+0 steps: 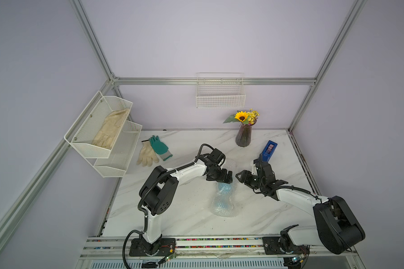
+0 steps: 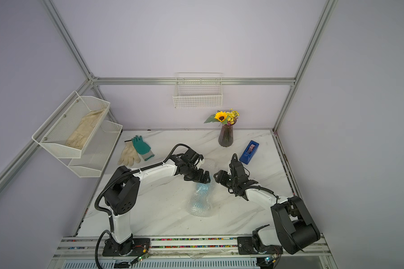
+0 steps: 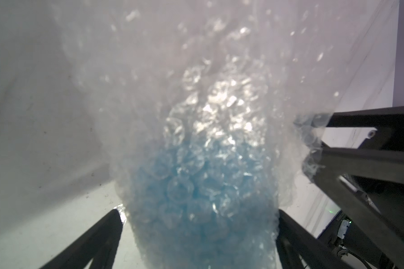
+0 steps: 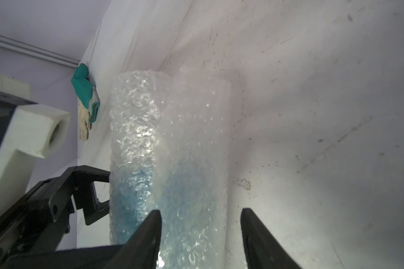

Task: Wrap wine glasses in bubble wrap
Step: Stick the tape on the bubble wrap, then pick up the bubble wrap from the center of the board.

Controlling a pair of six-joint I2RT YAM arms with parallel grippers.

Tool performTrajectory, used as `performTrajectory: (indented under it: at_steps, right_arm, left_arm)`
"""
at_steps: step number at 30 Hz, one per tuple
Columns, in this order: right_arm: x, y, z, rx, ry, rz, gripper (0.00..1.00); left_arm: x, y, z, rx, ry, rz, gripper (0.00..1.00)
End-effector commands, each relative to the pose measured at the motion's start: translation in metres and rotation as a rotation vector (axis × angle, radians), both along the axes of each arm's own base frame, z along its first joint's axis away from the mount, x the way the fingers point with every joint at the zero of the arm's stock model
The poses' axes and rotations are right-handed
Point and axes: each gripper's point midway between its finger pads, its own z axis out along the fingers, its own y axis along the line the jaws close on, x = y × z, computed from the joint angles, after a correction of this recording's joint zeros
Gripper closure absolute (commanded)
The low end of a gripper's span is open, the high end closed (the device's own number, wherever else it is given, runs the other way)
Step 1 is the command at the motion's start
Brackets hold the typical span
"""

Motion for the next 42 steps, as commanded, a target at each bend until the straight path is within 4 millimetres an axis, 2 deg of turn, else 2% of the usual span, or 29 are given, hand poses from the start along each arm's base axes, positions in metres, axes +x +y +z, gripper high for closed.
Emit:
performTrajectory:
  at_steps: [1,6,8,14,28,32,36,42]
  right_arm:
    - [0.009,0.007,0.003,0.031,-0.03,0.021,0.45]
    - [0.011,0.014,0.009,0.078,-0.037,0.035,0.52]
    - [0.011,0.016,0.01,0.092,-0.037,0.038,0.53]
    - [0.01,0.019,0.011,0.106,-0.036,0.039,0.56]
    - [0.01,0.025,0.016,0.132,-0.037,0.053,0.57]
    - [0.01,0.025,0.023,0.133,-0.051,0.056,0.57]
    - [0.011,0.025,0.039,0.137,-0.083,0.055,0.57]
    - [0.012,0.02,0.094,0.18,-0.199,0.04,0.57]
  left_arm:
    - [0.007,-0.014,0.028,-0.057,-0.031,-0.011,0.0]
    - [0.005,-0.015,0.047,-0.102,-0.048,-0.008,0.0]
    - [0.003,-0.018,0.047,-0.116,-0.033,-0.015,0.0]
    - [-0.002,-0.021,0.035,-0.106,-0.001,-0.014,0.0]
    - [0.012,-0.007,0.002,-0.009,-0.027,0.049,0.0]
    - [0.017,-0.005,0.002,-0.026,-0.059,0.06,0.11]
    - [0.017,-0.003,0.001,-0.052,-0.073,0.062,0.21]
    - [0.021,-0.002,0.014,-0.089,-0.15,0.043,0.23]
